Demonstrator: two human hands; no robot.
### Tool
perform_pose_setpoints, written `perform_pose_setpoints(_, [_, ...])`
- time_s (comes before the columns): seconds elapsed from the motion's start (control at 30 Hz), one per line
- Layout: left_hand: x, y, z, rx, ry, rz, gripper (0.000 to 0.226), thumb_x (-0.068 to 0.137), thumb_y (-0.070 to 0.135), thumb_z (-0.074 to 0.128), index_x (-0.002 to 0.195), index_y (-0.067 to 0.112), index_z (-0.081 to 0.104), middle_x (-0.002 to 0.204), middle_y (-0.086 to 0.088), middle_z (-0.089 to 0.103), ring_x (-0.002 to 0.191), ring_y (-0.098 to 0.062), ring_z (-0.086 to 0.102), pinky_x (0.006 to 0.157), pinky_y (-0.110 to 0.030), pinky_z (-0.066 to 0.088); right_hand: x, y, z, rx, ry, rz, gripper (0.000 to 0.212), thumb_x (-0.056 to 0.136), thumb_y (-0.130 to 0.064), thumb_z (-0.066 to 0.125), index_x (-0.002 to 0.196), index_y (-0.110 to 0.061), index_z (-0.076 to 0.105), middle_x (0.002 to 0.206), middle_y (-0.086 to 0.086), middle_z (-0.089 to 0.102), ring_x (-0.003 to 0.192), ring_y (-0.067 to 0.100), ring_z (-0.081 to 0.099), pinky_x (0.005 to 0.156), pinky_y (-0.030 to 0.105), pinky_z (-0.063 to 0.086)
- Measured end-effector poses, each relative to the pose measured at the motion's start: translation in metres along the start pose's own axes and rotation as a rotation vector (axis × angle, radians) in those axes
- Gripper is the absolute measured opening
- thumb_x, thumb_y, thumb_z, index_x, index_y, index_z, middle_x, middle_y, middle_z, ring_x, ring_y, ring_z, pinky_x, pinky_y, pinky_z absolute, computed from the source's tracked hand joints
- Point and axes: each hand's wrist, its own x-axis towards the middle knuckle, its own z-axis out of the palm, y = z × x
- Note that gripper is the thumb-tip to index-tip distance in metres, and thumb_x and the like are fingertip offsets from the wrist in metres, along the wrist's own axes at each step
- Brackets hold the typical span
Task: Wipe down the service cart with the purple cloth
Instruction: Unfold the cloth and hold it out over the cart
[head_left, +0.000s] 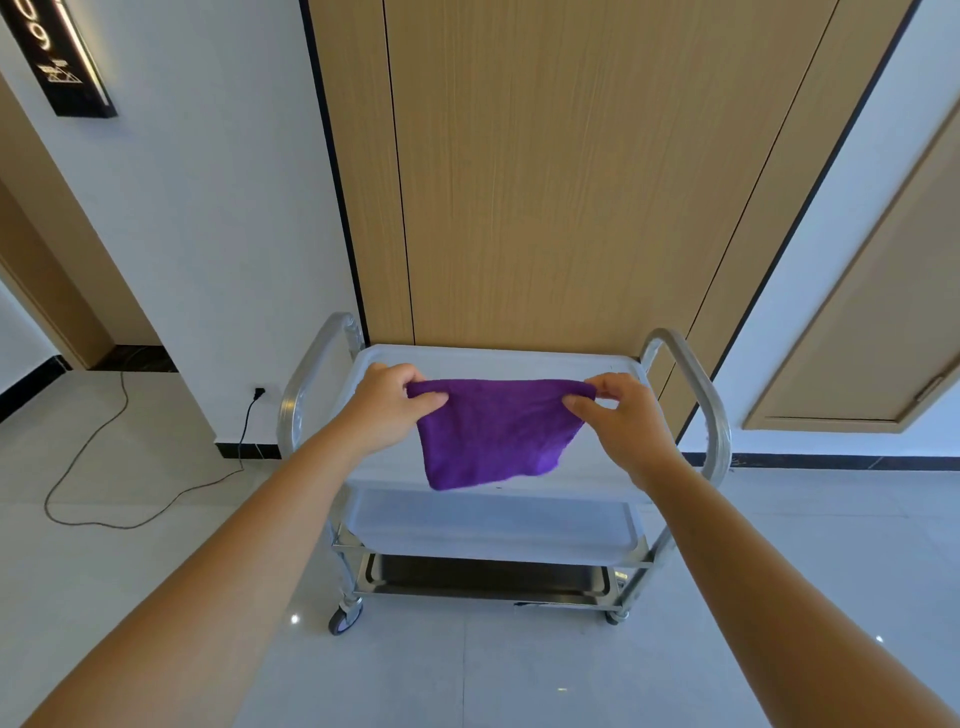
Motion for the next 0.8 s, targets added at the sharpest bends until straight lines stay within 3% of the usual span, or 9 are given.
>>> perform_pose_setpoints(0.1, [-0.005,0.004,0.0,-0.396,-0.033,-0.056,0.011,0.091,0.022,0.059,0.09,0.012,0.058,0.09,-0.002,0.062,0.084,-0.012,0.056,0.075,-0.021,0.041,-0.003,-0.004,-0.005,0.221,-0.06,0.051,0.01,0.093,-0.017,0.055,0.089,-0.009,0.059,0.079,-0.003,0.06,0.074,0.007,0.055,0.063,0.01,0.045])
perform_pose_setpoints(0.2, [-0.002,0.008,0.011,-0.586,0.055,-0.076,0.006,0.093,0.023,0.054,0.091,0.018,0.055,0.088,0.002,0.06,0.083,-0.012,0.057,0.074,-0.023,0.044,-0.001,-0.003,-0.003,0.197,-0.07,0.05,0.014,0.095,-0.021,0.051,0.094,-0.007,0.056,0.085,0.003,0.063,0.082,0.016,0.059,0.076,0.027,0.05])
perform_pose_setpoints(0.3, [0.007,0.012,0.026,-0.558,0.189,-0.052,0.01,0.095,0.031,0.05,0.088,0.023,0.051,0.086,0.005,0.056,0.076,-0.009,0.055,0.067,-0.024,0.044,-0.001,0.0,-0.002,0.252,-0.068,0.074,0.012,0.096,-0.021,0.049,0.091,-0.012,0.054,0.09,0.008,0.063,0.088,0.022,0.061,0.084,0.04,0.052])
perform_pose_setpoints(0.4, [0.023,0.018,0.045,-0.472,0.243,0.019,0.017,0.096,0.033,0.046,0.081,0.024,0.045,0.077,0.007,0.047,0.069,-0.009,0.046,0.063,-0.024,0.039,-0.002,0.008,-0.009,0.366,-0.032,0.114,0.01,0.096,-0.017,0.048,0.088,-0.014,0.053,0.089,0.005,0.063,0.088,0.019,0.062,0.08,0.038,0.056])
perform_pose_setpoints(0.57, [0.057,0.038,0.093,-0.37,0.163,0.11,0.018,0.097,0.033,0.044,0.088,0.018,0.045,0.077,0.007,0.047,0.069,-0.008,0.046,0.063,-0.023,0.038,0.001,0.047,-0.035,0.416,0.08,0.202,0.008,0.096,-0.017,0.048,0.093,-0.014,0.054,0.09,0.003,0.063,0.09,0.017,0.063,0.078,0.034,0.056])
perform_pose_setpoints(0.7, [0.097,0.063,0.143,-0.326,0.08,0.156,0.023,0.096,0.033,0.045,0.076,0.022,0.041,0.071,0.006,0.044,0.064,-0.011,0.043,0.059,-0.024,0.035,0.019,0.083,-0.069,0.43,0.182,0.263,0.008,0.096,-0.015,0.049,0.095,-0.012,0.056,0.09,0.004,0.063,0.086,0.015,0.062,0.07,0.026,0.055])
perform_pose_setpoints(0.8, [0.136,0.088,0.184,-0.295,0.039,0.182,0.024,0.096,0.033,0.046,0.075,0.021,0.041,0.068,0.007,0.042,0.064,-0.011,0.042,0.058,-0.024,0.034,0.041,0.113,-0.095,0.465,0.222,0.324,0.006,0.095,-0.014,0.051,0.093,-0.012,0.057,0.088,0.004,0.063,0.086,0.018,0.063,0.072,0.027,0.056])
